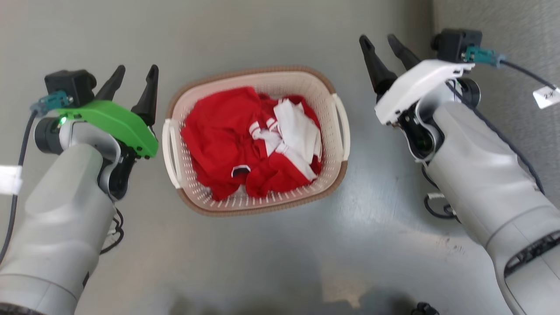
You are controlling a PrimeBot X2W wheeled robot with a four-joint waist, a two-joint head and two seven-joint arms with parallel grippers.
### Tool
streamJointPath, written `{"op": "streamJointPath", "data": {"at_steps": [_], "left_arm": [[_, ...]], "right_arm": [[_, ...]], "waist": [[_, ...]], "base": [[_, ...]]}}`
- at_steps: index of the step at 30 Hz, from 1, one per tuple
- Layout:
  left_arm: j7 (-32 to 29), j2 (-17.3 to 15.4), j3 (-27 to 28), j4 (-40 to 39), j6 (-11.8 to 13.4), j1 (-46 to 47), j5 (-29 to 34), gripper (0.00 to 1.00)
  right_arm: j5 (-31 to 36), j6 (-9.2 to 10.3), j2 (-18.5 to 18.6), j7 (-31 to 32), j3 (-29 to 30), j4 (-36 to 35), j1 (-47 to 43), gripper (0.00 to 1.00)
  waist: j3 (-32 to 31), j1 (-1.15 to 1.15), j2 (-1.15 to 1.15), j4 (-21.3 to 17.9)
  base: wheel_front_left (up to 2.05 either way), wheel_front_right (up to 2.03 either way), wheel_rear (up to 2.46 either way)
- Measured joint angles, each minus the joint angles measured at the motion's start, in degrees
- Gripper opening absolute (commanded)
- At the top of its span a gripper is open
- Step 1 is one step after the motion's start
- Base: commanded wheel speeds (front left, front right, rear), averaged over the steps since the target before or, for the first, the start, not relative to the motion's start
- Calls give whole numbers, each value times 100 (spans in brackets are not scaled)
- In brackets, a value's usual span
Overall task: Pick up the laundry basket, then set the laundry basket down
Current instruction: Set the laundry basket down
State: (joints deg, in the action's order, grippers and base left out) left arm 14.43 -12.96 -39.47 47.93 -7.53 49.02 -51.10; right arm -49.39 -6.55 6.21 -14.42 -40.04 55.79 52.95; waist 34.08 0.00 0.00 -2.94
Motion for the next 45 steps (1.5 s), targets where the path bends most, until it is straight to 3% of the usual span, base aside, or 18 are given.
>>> {"op": "streamJointPath", "data": {"at_steps": [8,22,36,45], "left_arm": [[0,-27,530,-493,0,-517,426,100],[0,145,1329,-1278,7,-1699,984,100],[0,313,1975,-2161,32,-3006,1622,100],[0,370,2262,-2593,82,-3709,1823,100]], "right_arm": [[459,5,244,0,442,-558,-598,100],[1170,69,328,-1,1149,-1600,-1651,100],[1884,509,365,-1,2058,-2772,-3116,100],[2219,575,286,-1,2305,-3218,-3766,100]], "waist": [[-617,0,0,-19],[-1634,0,0,39],[-2730,0,0,179],[-3265,0,0,274]], "base": [[0,0,0],[0,0,0],[0,0,0],[0,0,0]]}}
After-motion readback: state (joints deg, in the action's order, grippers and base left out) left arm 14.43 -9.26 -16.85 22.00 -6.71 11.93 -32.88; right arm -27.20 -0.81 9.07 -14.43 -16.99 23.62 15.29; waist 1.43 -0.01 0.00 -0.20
